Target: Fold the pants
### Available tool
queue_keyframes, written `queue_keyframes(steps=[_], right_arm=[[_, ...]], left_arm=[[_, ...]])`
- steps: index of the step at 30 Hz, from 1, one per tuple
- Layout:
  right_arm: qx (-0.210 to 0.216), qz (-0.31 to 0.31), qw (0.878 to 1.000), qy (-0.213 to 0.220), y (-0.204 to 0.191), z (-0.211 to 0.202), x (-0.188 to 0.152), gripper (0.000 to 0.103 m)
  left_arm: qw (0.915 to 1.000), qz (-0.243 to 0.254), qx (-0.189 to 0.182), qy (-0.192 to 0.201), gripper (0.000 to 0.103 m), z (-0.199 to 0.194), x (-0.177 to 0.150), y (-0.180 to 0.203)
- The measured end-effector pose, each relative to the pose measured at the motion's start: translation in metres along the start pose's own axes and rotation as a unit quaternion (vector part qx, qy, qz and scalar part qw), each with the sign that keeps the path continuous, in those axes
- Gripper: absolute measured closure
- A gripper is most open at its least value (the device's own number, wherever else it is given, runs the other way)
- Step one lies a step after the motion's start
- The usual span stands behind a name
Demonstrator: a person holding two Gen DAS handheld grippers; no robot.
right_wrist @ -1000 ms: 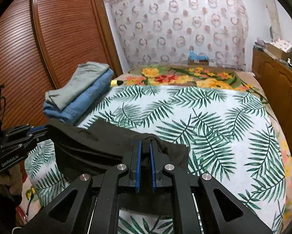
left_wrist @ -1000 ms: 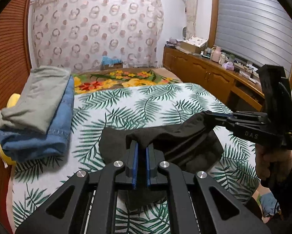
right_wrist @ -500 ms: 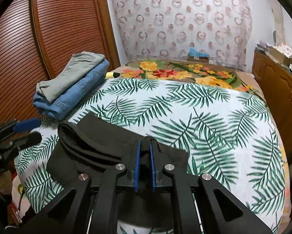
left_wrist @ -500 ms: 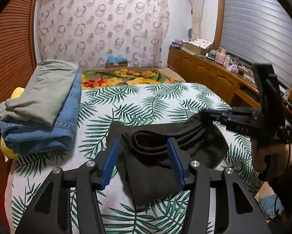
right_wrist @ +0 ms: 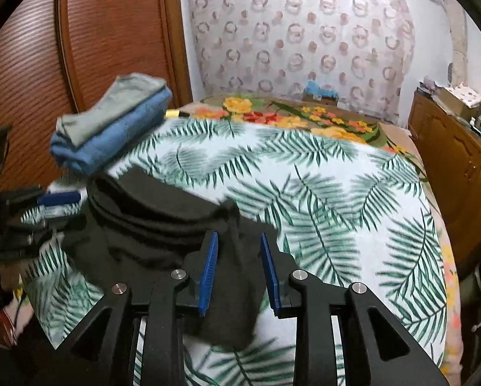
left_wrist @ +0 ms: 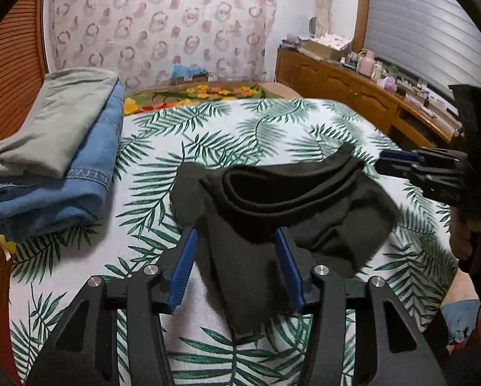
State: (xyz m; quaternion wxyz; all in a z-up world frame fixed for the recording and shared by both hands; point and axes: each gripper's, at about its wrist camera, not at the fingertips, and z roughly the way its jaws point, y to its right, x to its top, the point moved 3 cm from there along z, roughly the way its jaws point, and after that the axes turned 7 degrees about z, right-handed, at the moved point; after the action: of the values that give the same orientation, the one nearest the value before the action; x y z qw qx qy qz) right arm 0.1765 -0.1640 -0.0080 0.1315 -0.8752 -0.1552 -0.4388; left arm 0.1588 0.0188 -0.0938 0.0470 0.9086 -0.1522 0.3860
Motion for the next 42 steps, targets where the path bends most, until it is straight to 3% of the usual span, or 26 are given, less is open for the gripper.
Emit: queue_keyframes(steps=[10,21,24,26,27,32,38,42], right_arm=[[0.035,-0.028,0.998,-0.033,-0.011,0.027,0.009,0.075],[-0.009,-0.099,0.993,-0.061,-0.019,0.071,0.032,0.075],[0.007,-0.089,0.994,-0.058,-0.018,0.077,0.038,0.075],[0.027,-0.076,0.995,-0.056,-0.016,0.08,0.042,0.09],[0.039,-0.069,0.995,-0.056,-0.015,0.081,0.044,0.093],[0.044,-0.06,0.996,-0.045,-0.008,0.084,0.043,0.096],[-0.005,-0.026,1.0,-0.009,-0.001,0.079,0.047,0.096],[-0.011,-0.03,0.999,-0.019,-0.006,0.084,0.041,0.096]], left_arm=[[0.9997,-0.009,0.0,-0.022,0.051,0.018,-0.006,-0.004],[0.9998,-0.011,0.006,-0.018,0.051,0.028,0.01,-0.01],[0.9997,-0.006,-0.004,-0.022,0.062,0.033,0.018,-0.011],[0.9997,-0.007,-0.01,-0.023,0.067,0.036,0.024,-0.013],[0.9997,-0.007,-0.011,-0.022,0.07,0.036,0.025,-0.013],[0.9999,-0.008,-0.01,-0.004,0.078,0.033,0.034,-0.017],[0.9998,-0.017,0.012,-0.001,0.078,0.028,0.034,-0.02],[0.9996,-0.023,0.015,0.002,0.066,0.022,0.03,-0.024]])
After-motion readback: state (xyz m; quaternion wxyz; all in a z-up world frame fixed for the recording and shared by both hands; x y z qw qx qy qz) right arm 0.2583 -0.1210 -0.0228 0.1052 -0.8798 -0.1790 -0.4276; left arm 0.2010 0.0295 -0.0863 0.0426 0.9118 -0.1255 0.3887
